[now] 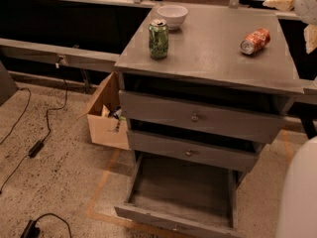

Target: Place coke can into bottom drawer

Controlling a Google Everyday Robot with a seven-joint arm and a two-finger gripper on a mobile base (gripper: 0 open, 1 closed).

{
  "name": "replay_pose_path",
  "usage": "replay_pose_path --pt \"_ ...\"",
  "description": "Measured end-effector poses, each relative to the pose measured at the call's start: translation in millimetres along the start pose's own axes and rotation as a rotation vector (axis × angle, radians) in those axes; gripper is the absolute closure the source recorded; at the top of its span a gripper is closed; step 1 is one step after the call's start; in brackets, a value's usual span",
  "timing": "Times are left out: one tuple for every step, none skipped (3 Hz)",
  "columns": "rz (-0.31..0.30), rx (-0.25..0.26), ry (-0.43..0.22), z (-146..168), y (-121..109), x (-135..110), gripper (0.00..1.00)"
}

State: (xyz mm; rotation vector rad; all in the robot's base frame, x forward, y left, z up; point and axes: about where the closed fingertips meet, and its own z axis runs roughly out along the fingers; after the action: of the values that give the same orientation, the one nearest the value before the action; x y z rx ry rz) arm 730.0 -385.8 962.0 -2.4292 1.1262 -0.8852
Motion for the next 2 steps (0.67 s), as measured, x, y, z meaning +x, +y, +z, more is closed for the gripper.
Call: replay_pose_path --pt "-0.035 -0.048 0.039 17 3 14 0.00" --pt "-0.084 -0.083 0.057 33 2 18 0.00"
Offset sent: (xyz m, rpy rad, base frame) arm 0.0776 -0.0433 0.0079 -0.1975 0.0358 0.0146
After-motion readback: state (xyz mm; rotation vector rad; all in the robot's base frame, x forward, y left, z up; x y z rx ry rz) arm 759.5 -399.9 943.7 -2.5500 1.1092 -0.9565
